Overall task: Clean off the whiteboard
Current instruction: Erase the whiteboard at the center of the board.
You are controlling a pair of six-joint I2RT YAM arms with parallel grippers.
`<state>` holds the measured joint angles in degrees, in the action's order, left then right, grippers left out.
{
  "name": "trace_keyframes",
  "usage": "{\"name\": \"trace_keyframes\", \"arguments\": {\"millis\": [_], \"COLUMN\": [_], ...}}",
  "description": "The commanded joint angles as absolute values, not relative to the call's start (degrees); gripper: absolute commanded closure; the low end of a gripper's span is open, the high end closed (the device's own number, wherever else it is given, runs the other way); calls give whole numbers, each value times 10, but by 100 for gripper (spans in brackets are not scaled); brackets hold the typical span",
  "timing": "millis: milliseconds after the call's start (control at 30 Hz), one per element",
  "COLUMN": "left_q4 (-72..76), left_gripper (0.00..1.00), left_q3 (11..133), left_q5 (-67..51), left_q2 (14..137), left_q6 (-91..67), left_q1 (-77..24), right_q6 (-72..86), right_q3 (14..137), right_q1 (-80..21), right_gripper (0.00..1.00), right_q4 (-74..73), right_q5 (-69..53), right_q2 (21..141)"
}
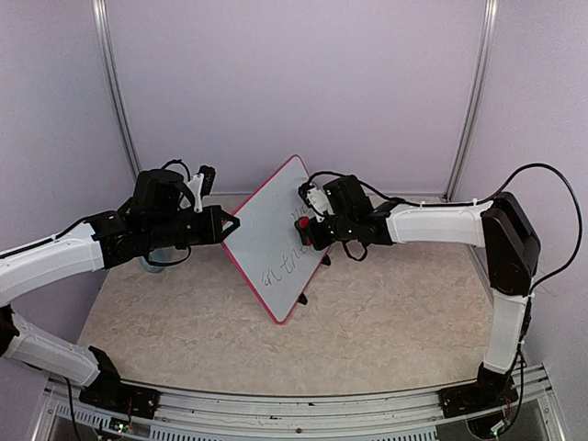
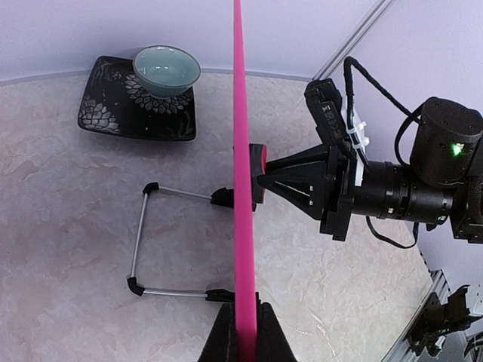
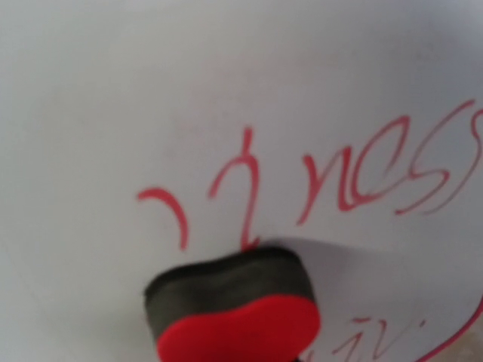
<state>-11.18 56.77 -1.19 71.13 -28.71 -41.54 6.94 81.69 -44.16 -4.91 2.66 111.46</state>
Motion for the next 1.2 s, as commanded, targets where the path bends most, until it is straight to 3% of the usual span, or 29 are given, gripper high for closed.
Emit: {"name": "trace_keyframes", "arguments": {"millis": [0, 367, 800, 1167], "left_q4": [-134, -139, -135, -138], "left_gripper": [100, 100, 100, 100], "left_q3": [560, 566, 562, 560], "left_q5": [-76, -74, -77, -75], "left_q2": [712, 714, 714, 705], "left_q6": [-261, -260, -258, -263], "left_q1": [-430, -430, -430, -431], "right_q6": [73, 63, 97, 79], "right_q3": [839, 942, 802, 834], "right_q1": [-450, -450, -447, -447], "right_gripper": [100, 100, 100, 100], "right_q4": [-56, -84, -29, -36], "right_q5": [-12, -26, -13, -17], "right_q2": [1129, 1130, 1141, 1132]}}
